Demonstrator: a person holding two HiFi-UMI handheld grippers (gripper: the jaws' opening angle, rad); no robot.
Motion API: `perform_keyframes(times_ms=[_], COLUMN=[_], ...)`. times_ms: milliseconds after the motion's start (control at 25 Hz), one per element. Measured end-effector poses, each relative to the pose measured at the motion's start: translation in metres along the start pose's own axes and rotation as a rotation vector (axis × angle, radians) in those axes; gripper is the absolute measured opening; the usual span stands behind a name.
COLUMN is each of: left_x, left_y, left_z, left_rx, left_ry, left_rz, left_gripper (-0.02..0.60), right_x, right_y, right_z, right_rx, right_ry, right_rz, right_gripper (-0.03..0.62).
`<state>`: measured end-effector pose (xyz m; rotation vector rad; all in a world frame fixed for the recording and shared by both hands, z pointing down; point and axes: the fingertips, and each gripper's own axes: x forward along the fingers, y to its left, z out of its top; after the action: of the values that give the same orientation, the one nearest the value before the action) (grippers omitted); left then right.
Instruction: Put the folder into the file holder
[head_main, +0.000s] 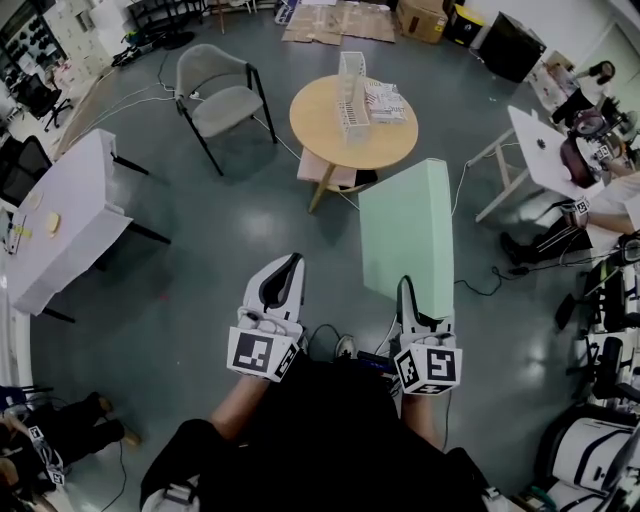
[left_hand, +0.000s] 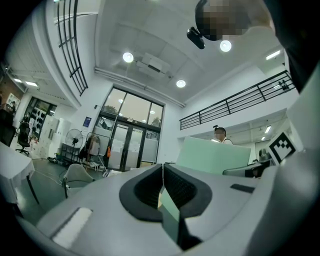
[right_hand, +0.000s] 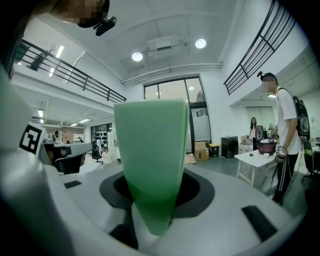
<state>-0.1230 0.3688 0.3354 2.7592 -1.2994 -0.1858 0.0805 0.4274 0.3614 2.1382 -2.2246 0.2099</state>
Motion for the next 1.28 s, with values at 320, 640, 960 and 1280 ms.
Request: perform_keyframes(times_ms=[320,640,960,1280], left_x=[-0.025,-0.033,-0.028,0.000], left_y=[0.022,0.047,0.064,0.072], left_z=[-0.001,-0.007,-0.009,-0.011], left_rx=[-0.010,-0.020,-0.025,-0.025], left_ry=[0.009,0.014,0.008,0.006], left_rz=[-0.040,-0.065,-0.062,-0.058], left_gripper=[0.011,0.011,0.011,0.011], right_x=[-0.001,0.007,0.026,0.060], right_y=[0.037,0.058,0.063,0.053], right_z=[0.005,0.001,0.003,0.006], right_rx=[-0.006,-0.006,-0.018,-0.018], right_ry=[-0.026,-0.036,-0.050,-0.058], right_rz=[-0.031,-0.063,-0.068,-0.047], right_gripper=[0.153,0.152,0.152,0.150])
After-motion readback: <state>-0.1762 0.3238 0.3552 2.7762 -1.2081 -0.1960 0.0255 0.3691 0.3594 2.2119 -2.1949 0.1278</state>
